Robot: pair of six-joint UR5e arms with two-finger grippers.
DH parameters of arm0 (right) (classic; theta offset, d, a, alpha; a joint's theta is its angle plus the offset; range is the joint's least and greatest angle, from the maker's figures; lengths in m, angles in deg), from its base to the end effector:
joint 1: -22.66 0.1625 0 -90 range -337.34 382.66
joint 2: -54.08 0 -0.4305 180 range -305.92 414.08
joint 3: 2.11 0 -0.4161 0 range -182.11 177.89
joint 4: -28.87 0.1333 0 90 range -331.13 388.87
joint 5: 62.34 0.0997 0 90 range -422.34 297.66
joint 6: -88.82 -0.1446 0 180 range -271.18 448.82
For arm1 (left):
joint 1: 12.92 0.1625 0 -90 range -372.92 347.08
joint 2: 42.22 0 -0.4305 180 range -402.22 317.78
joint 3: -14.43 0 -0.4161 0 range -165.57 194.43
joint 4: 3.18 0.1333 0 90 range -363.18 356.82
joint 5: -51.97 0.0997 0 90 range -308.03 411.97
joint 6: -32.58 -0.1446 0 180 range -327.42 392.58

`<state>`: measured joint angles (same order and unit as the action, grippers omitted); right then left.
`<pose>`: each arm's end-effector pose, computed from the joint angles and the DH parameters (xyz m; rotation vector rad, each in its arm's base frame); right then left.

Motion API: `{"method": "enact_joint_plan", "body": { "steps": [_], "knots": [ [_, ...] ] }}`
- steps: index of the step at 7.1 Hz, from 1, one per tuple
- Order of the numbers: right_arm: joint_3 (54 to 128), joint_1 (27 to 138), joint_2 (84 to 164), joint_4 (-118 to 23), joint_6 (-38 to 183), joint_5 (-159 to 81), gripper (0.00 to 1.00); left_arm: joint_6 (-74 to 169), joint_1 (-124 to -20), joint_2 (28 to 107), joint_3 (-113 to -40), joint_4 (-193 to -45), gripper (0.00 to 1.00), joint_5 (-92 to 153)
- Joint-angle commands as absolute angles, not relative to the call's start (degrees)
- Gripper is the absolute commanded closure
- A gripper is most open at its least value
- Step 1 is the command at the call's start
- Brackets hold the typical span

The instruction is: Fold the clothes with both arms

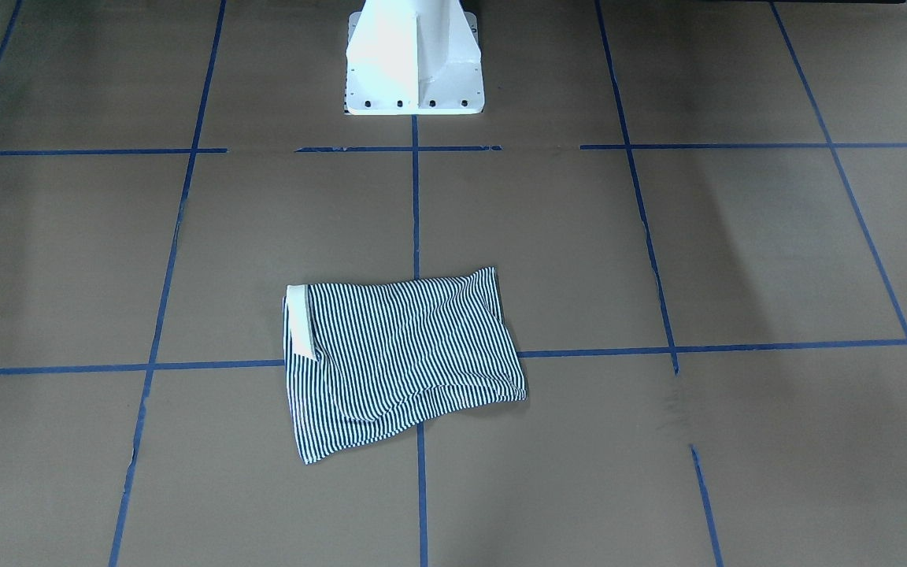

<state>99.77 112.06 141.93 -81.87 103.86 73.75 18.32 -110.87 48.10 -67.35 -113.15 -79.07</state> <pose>0.0238 -0.5074 0.6031 -0.0089 -0.8126 -0.2107 -0.1120 -0.5244 0.7360 0.3356 0.6622 0.1805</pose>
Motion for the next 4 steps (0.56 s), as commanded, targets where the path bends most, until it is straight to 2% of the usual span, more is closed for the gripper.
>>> {"method": "enact_joint_plan", "body": {
  "steps": [1,4],
  "knots": [
    [99.23,112.13,143.02,-81.87,103.59,73.72,0.00,21.59,-108.82,47.07,-68.27,-109.47,0.00,-78.55],
    [98.88,112.13,144.77,-77.16,101.92,73.28,0.00,25.99,-106.61,46.11,-79.23,-95.77,0.00,-78.01]
  ]
}}
